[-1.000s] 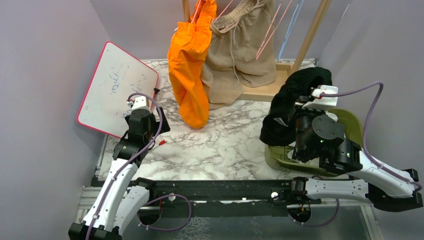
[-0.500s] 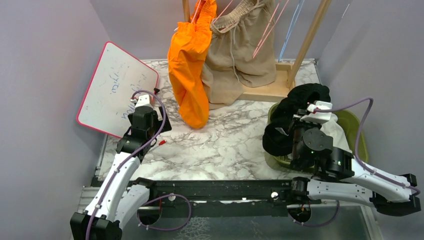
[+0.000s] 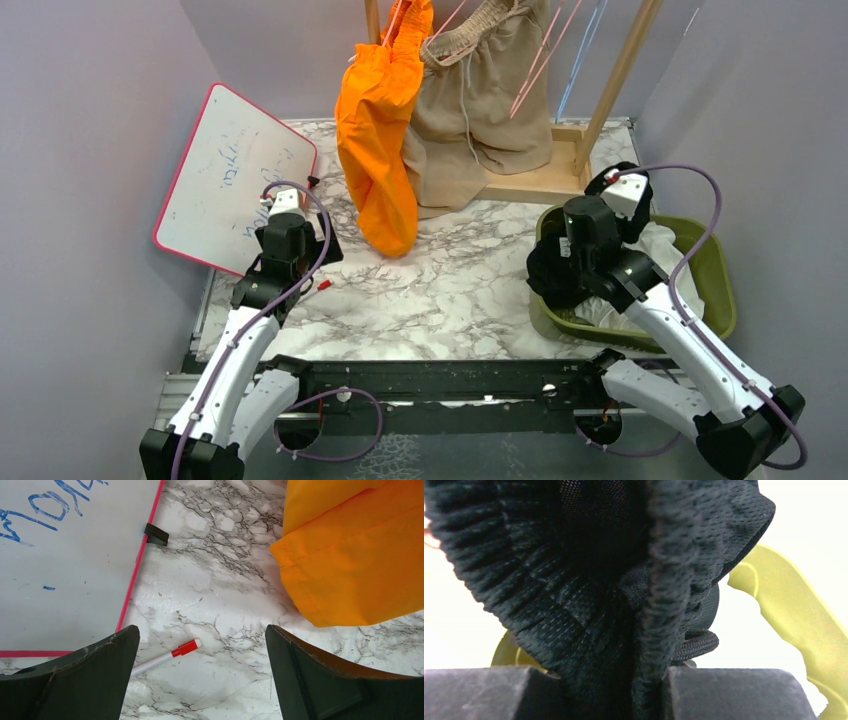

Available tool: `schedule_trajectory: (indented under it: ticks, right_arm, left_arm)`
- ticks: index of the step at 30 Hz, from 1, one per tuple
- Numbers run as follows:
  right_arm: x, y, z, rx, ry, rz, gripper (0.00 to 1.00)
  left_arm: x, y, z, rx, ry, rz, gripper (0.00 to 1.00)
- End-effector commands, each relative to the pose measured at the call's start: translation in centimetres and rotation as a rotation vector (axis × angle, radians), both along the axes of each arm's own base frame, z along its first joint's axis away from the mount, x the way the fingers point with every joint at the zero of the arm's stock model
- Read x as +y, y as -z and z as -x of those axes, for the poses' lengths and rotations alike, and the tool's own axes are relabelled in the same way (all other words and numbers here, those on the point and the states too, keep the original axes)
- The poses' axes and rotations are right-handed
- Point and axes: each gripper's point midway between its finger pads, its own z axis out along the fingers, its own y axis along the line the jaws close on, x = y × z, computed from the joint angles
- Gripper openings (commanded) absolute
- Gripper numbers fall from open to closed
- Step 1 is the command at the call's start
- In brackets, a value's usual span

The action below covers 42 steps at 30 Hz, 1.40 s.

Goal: Remove the shorts from the hanger
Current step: Place the shorts in the basket.

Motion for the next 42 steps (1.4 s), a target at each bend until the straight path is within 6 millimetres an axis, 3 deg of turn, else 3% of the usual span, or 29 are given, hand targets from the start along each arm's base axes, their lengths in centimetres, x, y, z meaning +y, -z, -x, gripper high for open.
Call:
schedule_trajectory:
  ticks: [1,5,8,16,21,24,29,34,36,39,42]
  right_arm:
    - [-0.4,-0.9,-0.6,-0.073,-0.001,-0.232,0.02]
    - [-5.4,-3.3,-0.6,-0.104,0.126,-0.196,0.02]
    - [-8.2,-3.5,-0.6,-0.107,0.177,-0.233,0.02]
    - [-9.8,3.8,1.9,0.011,0.314,-0.316,0.03]
    - [-10.7,5.9,3.1,0.024,0.398,-0.399,0.04]
    - [-12.3,7.2,3.9,0.034,0.477,-0.416,0.05]
    - [-16.1,9.6,7.0,0.037,0.623,-0.474,0.06]
    - [-13.3,14.4,6.3,0.123,0.551,-0.666,0.04]
    - [-12.6,16.0,6.5,0.134,0.558,-0.710,0.07]
    - [-11.7,16.9,6.7,0.155,0.575,-0.771,0.11]
    - [-12.3,17.3,7.1,0.141,0.652,-0.774,0.13]
  left_arm:
    - [0.0,-0.1,-0.2,-0.008,0.006,0.003,0.99]
    - [-0.5,0.2,-0.4,0.010,0.031,0.007,0.99]
    - [-0.7,0.3,-0.5,0.013,0.044,0.011,0.99]
    - [-1.2,0.7,-0.5,0.025,0.069,0.022,0.99]
    - [-2.1,1.3,-0.5,0.050,0.111,0.043,0.99]
    - [-2.5,1.6,-0.5,0.061,0.130,0.050,0.99]
    - [-2.7,1.4,-0.3,0.051,0.146,0.058,0.99]
    - [-3.0,1.2,-0.4,0.044,0.155,0.065,0.99]
    - [-3.1,1.3,-0.4,0.050,0.164,0.067,0.99]
    - [-3.5,1.4,-0.3,0.053,0.179,0.071,0.99]
    - [-3.7,1.3,-0.3,0.050,0.189,0.073,0.99]
